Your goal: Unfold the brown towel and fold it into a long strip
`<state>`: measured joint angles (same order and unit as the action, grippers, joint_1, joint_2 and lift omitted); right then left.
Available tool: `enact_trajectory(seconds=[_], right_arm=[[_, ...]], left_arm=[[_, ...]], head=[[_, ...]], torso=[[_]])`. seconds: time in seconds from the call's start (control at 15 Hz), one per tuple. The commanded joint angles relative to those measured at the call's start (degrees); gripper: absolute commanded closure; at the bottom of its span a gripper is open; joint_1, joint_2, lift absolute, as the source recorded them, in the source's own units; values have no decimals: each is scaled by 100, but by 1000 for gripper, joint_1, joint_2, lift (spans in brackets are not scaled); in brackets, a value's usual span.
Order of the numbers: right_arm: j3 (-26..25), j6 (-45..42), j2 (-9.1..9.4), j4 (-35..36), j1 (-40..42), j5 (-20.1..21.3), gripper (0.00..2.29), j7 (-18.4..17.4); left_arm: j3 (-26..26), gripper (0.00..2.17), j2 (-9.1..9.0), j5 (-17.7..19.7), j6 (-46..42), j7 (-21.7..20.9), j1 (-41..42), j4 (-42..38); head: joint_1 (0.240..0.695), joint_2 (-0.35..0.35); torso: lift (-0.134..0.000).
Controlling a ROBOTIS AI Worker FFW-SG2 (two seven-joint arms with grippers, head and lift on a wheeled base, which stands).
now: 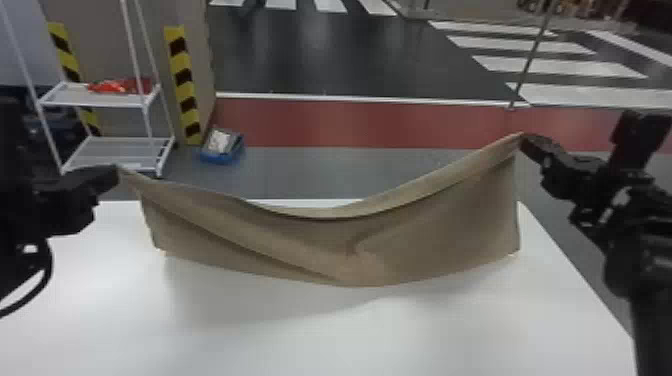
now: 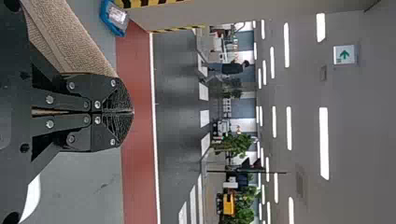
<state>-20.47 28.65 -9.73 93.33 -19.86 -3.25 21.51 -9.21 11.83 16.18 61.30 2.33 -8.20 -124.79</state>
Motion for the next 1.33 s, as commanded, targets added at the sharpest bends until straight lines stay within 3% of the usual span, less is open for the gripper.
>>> enact_trajectory(seconds=[0.0,0.2,0.27,0.4,0.6,0.67,0.73,0.87,1.07,1.27], right_arm=[[157,-654,6,-667,-519,0,1416,2],[263,-971,-143,-817,-572,-97,1416,99],[184,-971,-240,-676,-273,-255,1416,222],[-168,-935,-302,-166,500,-712,1416,477],[-405,-988,-310,379,1687,-1063,1416,644],[-396,-1006,-310,554,2056,-1055,1416,652],[-405,-1094,-302,677,2364,-1055,1416,652],[-537,-1146,-266,967,2873,-1037,1416,723],[-950,-1234,-38,1319,3515,-1090,1416,1048],[-1390,-1305,217,1750,3981,-1274,1416,1400]], left_arm=[[42,2013,30,114,-527,13,-481,640],[-212,2013,39,378,-579,22,-454,438],[-432,2013,57,553,-509,22,-173,95],[-766,1997,22,483,-298,39,750,-757],[-555,1997,-330,-246,-210,48,1796,-1338],[-459,1997,-374,-317,-210,39,2033,-1425],[-423,1997,-427,-317,-87,-49,2174,-1513],[-353,1997,-453,-369,967,-102,2306,-1926],[25,1997,-453,-1196,2743,-189,2376,-2638],[7,1997,-471,-1415,2873,-295,2446,-3051]], head=[[511,-89],[453,-71],[442,-68],[443,-60],[526,-63],[559,-69],[634,-84],[690,-99],[695,-133],[695,-156]], torso=[[-123],[-123],[-123],[-123],[-123],[-123],[-123],[-123],[-123],[-123]])
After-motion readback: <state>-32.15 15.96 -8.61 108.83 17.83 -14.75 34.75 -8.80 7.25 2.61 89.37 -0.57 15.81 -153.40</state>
